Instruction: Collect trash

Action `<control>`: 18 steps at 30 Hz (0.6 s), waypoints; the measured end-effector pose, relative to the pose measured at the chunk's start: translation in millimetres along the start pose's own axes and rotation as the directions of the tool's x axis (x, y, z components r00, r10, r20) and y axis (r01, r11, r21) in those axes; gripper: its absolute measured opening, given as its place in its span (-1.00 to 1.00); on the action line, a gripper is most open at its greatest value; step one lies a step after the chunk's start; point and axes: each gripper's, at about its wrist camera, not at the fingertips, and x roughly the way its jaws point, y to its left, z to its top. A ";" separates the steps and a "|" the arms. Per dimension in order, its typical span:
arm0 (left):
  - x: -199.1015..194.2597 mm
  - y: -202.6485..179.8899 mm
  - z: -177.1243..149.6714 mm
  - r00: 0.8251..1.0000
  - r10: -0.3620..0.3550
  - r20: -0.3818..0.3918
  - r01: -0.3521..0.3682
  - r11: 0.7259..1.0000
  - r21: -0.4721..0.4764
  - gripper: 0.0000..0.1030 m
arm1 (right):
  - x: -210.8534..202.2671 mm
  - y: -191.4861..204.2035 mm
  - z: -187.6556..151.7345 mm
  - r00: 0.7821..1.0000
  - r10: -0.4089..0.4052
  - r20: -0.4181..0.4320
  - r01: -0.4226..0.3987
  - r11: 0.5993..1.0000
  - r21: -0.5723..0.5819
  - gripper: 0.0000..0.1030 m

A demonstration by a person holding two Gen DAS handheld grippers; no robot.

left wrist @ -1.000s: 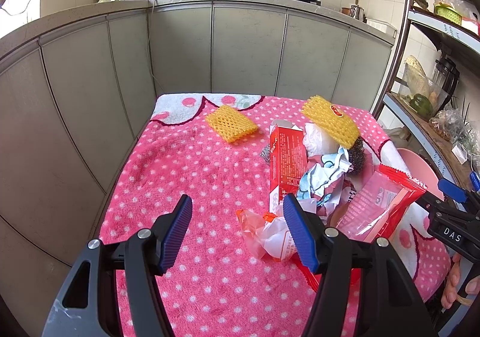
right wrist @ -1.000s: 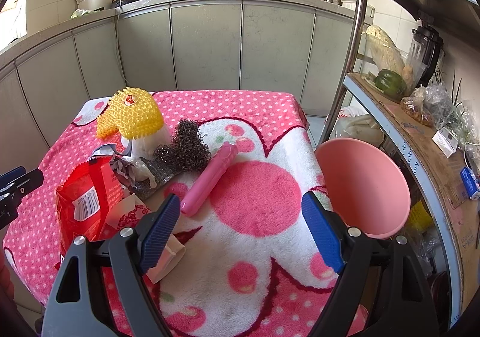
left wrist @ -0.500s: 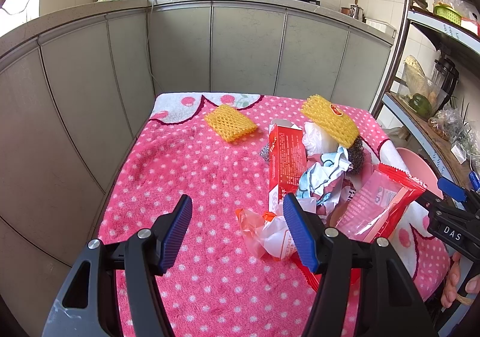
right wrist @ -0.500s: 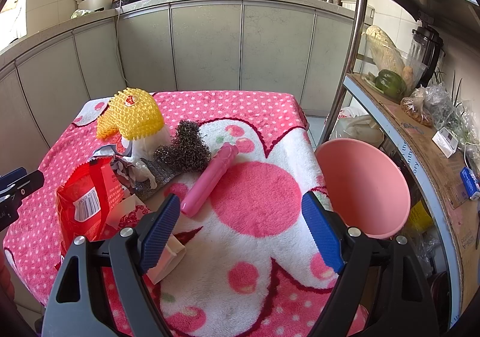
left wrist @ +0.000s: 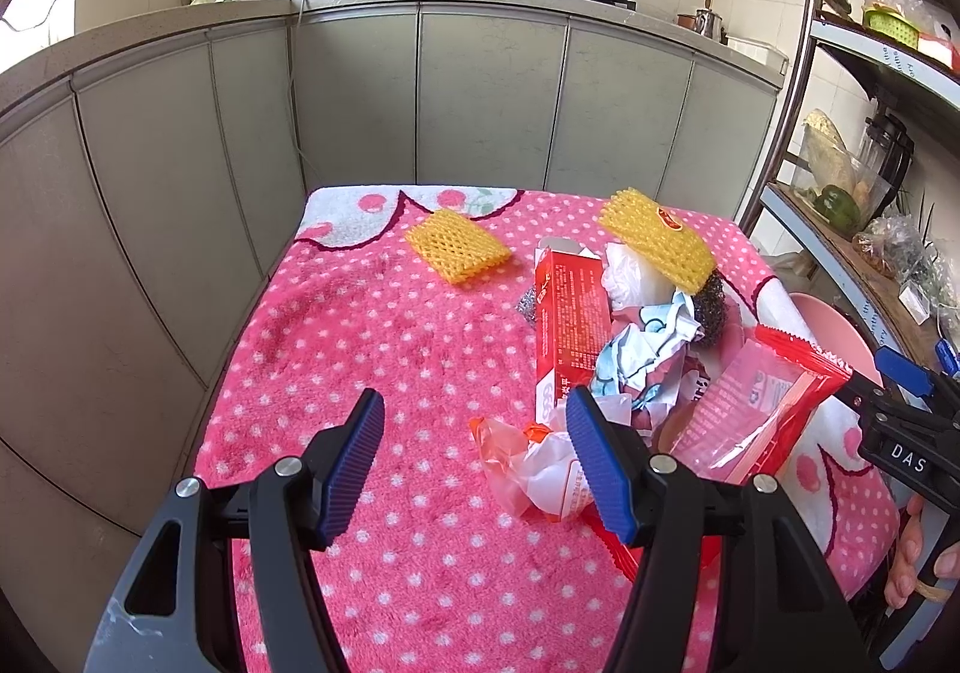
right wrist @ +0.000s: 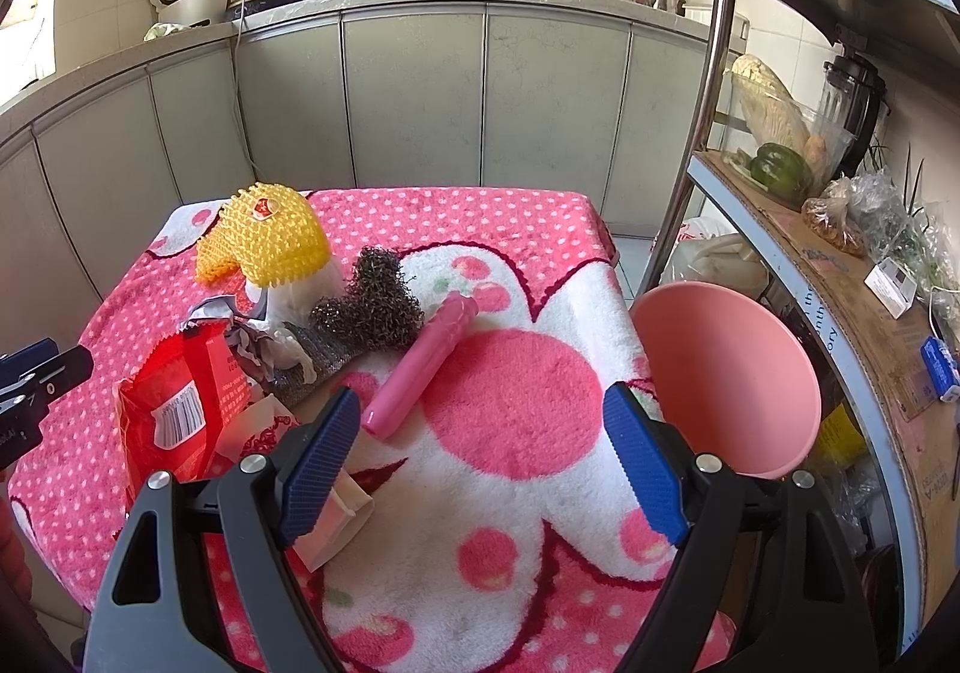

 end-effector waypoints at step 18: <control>2.1 29.3 -9.3 0.973 -0.226 -0.057 0.227 0.974 0.018 0.21 | 3.5 -16.0 4.9 0.999 0.043 -0.014 -0.042 0.998 0.041 0.63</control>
